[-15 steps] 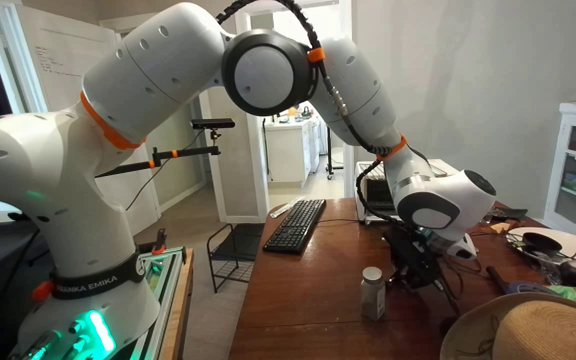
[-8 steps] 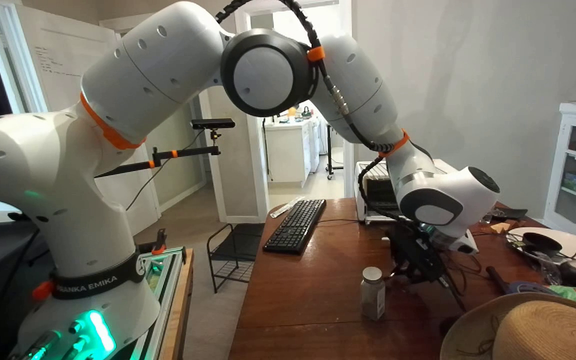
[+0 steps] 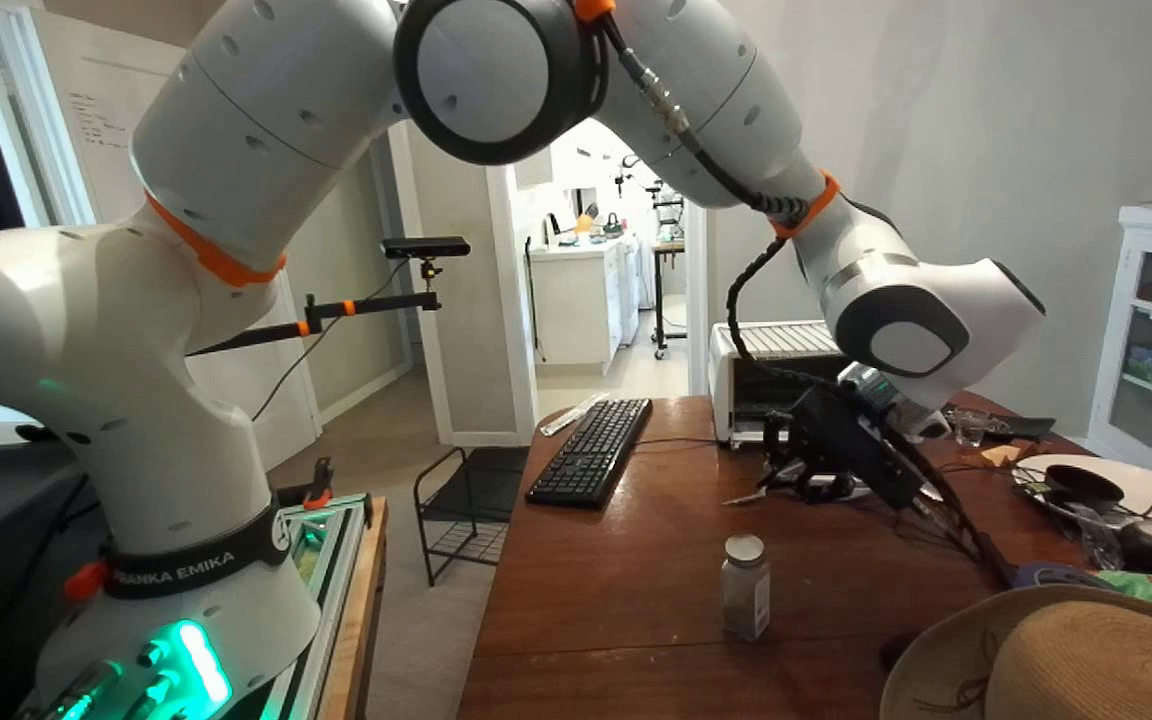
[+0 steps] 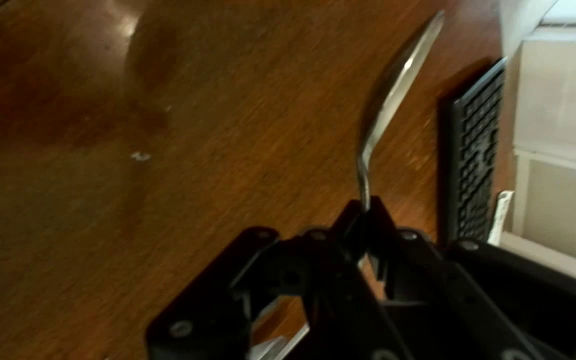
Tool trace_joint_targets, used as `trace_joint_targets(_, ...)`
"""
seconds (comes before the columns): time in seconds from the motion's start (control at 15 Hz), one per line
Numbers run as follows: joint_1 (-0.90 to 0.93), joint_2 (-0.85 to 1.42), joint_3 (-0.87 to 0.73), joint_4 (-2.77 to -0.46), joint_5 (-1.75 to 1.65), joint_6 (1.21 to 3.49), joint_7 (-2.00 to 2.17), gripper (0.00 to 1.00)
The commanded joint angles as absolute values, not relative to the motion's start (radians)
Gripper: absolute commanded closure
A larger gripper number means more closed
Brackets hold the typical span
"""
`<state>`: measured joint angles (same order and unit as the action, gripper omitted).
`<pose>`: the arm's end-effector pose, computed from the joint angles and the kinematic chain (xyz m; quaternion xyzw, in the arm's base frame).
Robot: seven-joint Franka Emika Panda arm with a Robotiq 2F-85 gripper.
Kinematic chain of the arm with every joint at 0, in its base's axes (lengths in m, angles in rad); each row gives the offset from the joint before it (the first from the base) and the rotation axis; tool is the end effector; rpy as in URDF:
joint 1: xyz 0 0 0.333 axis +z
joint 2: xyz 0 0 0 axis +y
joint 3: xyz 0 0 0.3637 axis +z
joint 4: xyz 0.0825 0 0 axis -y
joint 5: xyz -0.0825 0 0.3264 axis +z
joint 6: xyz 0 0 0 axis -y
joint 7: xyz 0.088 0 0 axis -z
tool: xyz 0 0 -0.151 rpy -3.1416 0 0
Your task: Use the spoon to close the mini oven
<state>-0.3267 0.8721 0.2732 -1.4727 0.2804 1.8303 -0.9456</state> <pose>0.6342 -0.0280 0.1855 -0.8846 -0.3267 0.0974 0.3183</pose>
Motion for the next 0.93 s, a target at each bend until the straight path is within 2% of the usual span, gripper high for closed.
trace_joint_targets(0.0, -0.284, 0.912, 0.219, -1.406, 0.251, 1.627, -1.026, 0.98)
trace_joint_targets(0.4, -0.178, 1.060, 0.145, -1.220, 0.155, 1.339, -0.987, 0.98)
trace_joint_targets(0.53, -0.147, 1.105, 0.145, -1.164, 0.156, 1.335, -0.955, 0.98)
trace_joint_targets(0.6, -0.181, 1.039, 0.148, -1.264, 0.174, 1.381, -0.995, 0.94)
trace_joint_targets(0.8, -0.148, 1.086, 0.150, -1.210, 0.168, 1.379, -0.969, 0.94)
trace_joint_targets(0.87, -0.146, 1.089, 0.149, -1.202, 0.167, 1.376, -0.968, 0.98)
